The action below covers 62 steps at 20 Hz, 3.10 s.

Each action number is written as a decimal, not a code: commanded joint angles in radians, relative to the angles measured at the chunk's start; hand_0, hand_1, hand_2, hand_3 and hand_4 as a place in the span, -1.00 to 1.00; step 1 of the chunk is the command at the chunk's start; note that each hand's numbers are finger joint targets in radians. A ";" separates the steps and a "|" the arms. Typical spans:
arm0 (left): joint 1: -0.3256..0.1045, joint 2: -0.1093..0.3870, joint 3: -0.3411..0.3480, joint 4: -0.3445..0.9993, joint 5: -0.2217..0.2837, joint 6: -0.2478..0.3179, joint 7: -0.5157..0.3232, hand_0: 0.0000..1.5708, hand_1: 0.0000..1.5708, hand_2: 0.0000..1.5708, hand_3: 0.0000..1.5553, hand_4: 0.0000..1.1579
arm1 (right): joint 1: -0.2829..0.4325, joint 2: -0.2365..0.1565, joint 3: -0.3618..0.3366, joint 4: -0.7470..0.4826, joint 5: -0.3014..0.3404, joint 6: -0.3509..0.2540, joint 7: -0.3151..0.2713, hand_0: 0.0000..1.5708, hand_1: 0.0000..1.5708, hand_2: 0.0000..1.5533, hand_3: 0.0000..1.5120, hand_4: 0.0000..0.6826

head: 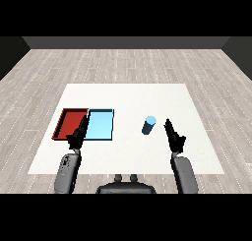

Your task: Pick the blue can and put it in the blue box

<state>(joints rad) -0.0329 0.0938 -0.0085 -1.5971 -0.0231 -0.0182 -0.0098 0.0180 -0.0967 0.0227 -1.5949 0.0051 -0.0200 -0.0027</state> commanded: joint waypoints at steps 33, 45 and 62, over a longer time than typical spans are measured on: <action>0.022 -0.061 0.059 0.096 0.042 0.002 -0.402 -1.00 -1.00 -1.00 -1.00 -1.00 | -0.228 0.030 -0.083 0.282 -0.093 0.140 -0.303 -1.00 -1.00 -1.00 -1.00 -1.00; -0.015 -0.033 0.083 0.025 0.071 0.002 -0.294 -1.00 -1.00 -1.00 -1.00 -1.00 | -0.329 0.046 -0.142 0.542 -0.128 0.122 -0.353 -1.00 -1.00 -1.00 -1.00 -1.00; 0.052 -0.048 0.069 0.033 0.023 0.029 -0.389 -1.00 -1.00 -1.00 -1.00 -1.00 | -0.583 0.011 -0.219 0.926 -0.179 0.132 -0.401 -1.00 -1.00 -1.00 -1.00 -1.00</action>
<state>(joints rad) 0.0283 0.0411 0.0540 -1.5665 0.0065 0.0034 -0.3945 -0.4948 -0.0708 -0.1728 -0.7787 -0.1567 0.0898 -0.3815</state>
